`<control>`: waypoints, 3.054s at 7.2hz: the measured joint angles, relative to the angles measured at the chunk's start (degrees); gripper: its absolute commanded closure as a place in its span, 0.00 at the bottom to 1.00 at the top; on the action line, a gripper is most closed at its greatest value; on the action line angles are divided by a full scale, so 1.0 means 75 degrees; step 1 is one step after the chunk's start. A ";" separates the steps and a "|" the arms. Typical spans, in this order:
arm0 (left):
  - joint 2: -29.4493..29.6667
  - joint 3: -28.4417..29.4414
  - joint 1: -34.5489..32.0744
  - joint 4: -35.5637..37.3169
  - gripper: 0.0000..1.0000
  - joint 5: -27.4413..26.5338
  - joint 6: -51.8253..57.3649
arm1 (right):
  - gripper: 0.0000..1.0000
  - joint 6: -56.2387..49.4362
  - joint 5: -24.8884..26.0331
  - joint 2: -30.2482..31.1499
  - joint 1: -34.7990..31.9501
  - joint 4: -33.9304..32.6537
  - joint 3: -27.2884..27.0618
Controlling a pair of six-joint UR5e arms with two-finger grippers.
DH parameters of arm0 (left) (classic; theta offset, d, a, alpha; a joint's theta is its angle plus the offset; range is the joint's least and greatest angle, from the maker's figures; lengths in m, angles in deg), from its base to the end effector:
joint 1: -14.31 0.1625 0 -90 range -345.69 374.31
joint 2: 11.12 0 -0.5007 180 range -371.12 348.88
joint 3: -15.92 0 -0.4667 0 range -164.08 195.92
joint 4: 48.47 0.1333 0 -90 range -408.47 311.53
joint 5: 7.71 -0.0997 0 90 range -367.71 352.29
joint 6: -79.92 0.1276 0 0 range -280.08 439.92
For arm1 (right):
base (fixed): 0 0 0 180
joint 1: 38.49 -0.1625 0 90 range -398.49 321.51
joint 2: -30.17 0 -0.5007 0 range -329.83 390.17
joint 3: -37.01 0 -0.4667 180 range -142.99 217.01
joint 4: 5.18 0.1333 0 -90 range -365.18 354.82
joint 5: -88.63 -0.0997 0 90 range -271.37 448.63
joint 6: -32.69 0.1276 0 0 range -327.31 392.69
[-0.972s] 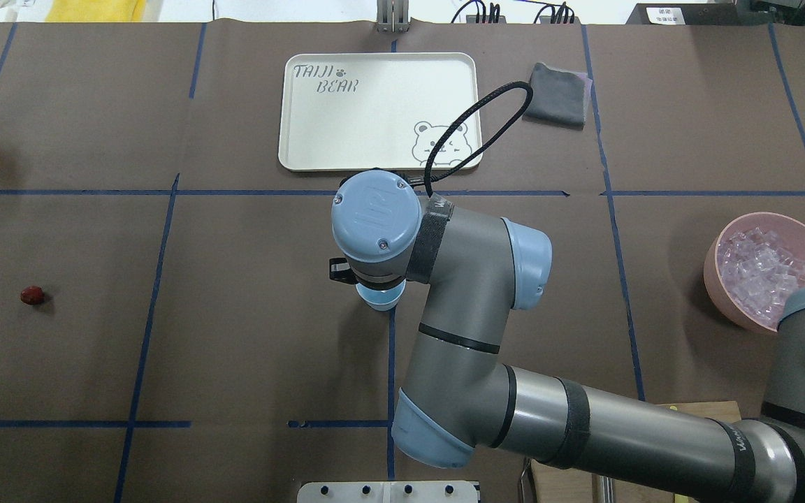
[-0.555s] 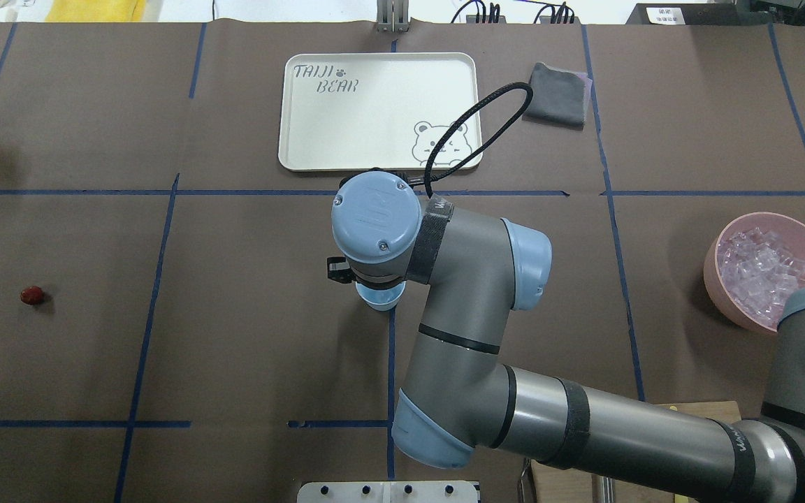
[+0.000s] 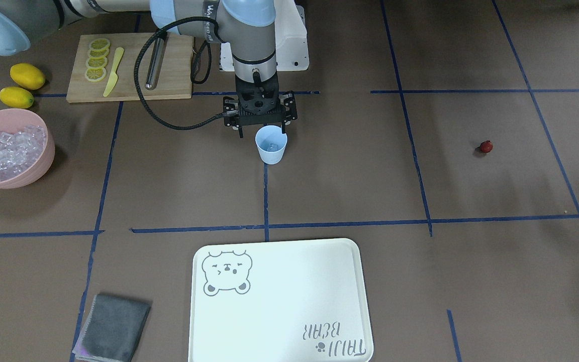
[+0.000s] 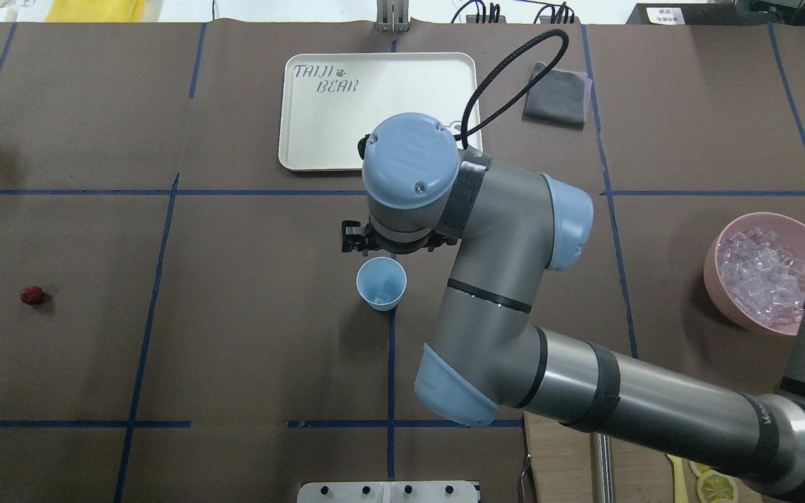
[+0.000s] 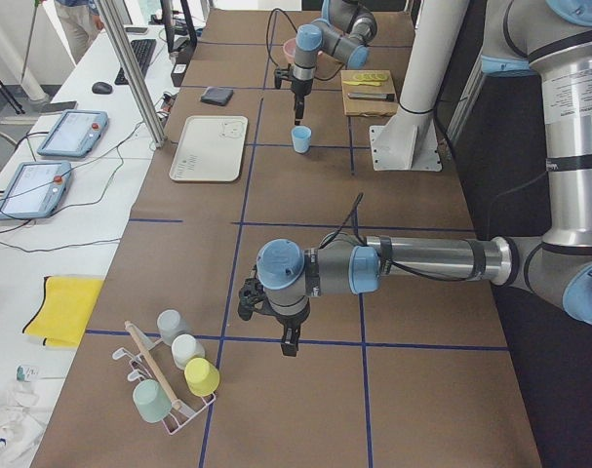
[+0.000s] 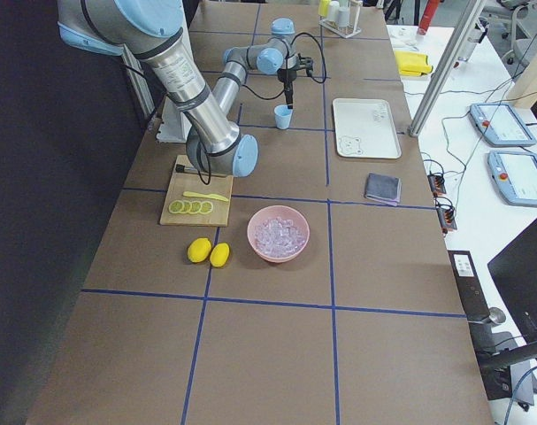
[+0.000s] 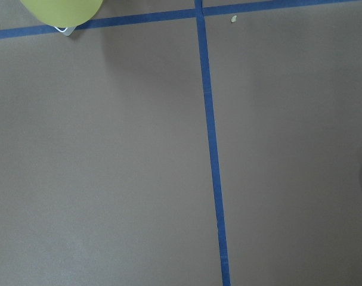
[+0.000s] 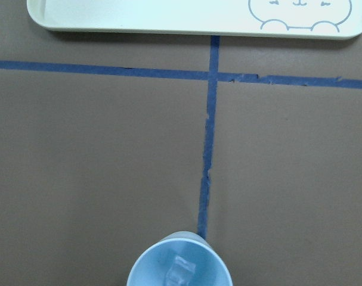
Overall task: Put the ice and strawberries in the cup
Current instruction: 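Move the right gripper back over the pink bowl of ice, then lower the right gripper into the bowl and grasp another ice cube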
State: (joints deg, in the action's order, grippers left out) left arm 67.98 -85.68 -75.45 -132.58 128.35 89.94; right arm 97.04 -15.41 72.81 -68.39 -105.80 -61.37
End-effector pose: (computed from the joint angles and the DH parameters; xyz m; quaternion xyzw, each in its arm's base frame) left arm -0.0395 -0.4634 0.7457 -0.0082 0.3929 0.0646 0.9173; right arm -0.6331 -0.4821 0.1326 0.0776 -0.3895 -0.0129 0.9177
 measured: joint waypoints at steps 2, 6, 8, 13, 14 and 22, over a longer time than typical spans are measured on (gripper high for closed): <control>0.0000 0.0004 0.0003 -0.0001 0.00 0.0000 0.0000 | 0.00 -0.1320 -0.0721 0.0876 -0.0891 -0.0472 -0.1035; 0.0000 -0.0008 0.0003 -0.0018 0.00 0.0000 0.0000 | 0.00 -0.4726 -0.2345 0.3272 -0.3103 -0.0524 -0.2316; 0.0000 -0.0011 0.0003 -0.0022 0.00 0.0000 0.0000 | 0.00 -0.6048 -0.2857 0.4364 -0.3879 -0.0173 -0.2405; 0.0000 -0.0012 0.0003 -0.0023 0.00 0.0000 0.0000 | 0.01 -0.8139 -0.3571 0.6635 -0.5184 0.0951 -0.2322; 0.0000 -0.0012 0.0001 -0.0029 0.00 0.0000 0.0000 | 0.01 -0.8004 -0.3569 0.6716 -0.5215 0.1055 -0.2226; 0.0000 -0.0017 0.0003 -0.0011 0.00 0.0000 0.0000 | 0.10 -0.4794 -0.2702 0.7445 -0.3951 0.4843 -0.0937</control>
State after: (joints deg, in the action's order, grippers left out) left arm 67.98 -85.81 -75.43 -132.67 128.35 89.94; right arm 61.09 -35.67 128.65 -98.03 -69.47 -68.39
